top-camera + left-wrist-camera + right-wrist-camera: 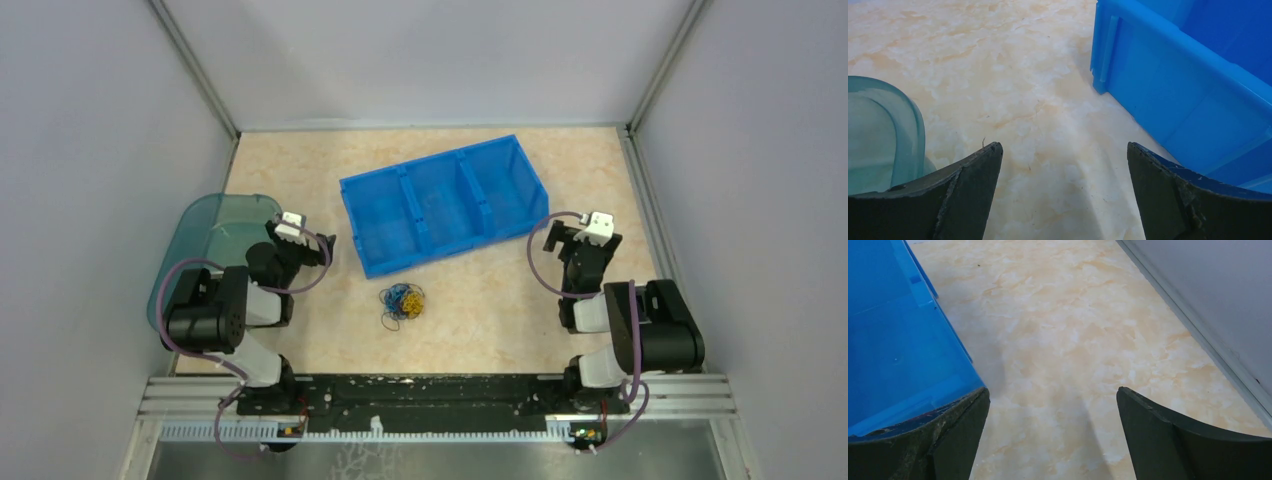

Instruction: Untangle the cables

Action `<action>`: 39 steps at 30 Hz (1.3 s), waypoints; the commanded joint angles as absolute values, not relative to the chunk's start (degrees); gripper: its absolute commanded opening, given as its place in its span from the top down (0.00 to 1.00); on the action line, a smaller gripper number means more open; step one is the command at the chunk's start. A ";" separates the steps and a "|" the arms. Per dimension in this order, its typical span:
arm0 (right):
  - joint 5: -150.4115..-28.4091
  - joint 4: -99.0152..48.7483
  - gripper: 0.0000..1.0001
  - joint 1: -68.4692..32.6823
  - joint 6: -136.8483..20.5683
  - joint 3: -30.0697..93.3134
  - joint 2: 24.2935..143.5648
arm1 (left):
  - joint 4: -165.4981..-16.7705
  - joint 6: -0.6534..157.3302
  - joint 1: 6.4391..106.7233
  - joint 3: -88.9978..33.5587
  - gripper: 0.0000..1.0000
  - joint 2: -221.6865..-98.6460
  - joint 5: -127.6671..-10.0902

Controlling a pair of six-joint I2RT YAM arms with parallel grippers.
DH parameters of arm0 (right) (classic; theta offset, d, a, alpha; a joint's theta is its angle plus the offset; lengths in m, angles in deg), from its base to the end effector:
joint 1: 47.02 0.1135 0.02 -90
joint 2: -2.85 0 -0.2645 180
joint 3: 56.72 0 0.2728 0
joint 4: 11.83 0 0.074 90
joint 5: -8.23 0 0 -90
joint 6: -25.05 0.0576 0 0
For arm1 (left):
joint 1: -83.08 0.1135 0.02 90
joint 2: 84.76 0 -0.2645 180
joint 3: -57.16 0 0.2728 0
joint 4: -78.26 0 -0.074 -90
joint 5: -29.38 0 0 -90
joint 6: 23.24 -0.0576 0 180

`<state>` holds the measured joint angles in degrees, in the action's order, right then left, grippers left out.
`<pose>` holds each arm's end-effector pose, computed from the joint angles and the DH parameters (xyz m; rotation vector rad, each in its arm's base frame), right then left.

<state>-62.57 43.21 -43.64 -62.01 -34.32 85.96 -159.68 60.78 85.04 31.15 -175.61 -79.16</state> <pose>0.2502 -0.0042 0.1255 0.2462 1.6497 -0.1961 0.2681 -0.0092 0.1156 0.3001 1.6609 -0.1695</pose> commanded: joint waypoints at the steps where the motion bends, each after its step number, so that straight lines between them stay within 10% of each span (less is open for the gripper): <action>1: -63.06 46.52 0.01 -43.24 -62.53 -34.26 85.76 | -161.52 60.83 84.74 30.74 0.00 -175.47 -79.06; 17: -61.63 33.30 0.01 -43.33 -61.54 -30.64 77.69 | -160.45 61.34 84.80 30.26 0.00 -174.35 -79.25; 29: -71.28 -13.92 0.01 -43.33 -52.68 -6.78 61.52 | -108.45 62.76 85.35 5.58 0.00 -157.80 -79.91; 39: -90.55 -14.45 0.10 -40.91 -47.28 3.91 69.59 | -85.44 63.83 85.35 -6.79 0.00 -156.24 -88.71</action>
<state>-80.01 -11.00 -43.29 -46.67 -3.74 63.45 -97.35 63.10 85.17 -3.58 -157.03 -82.86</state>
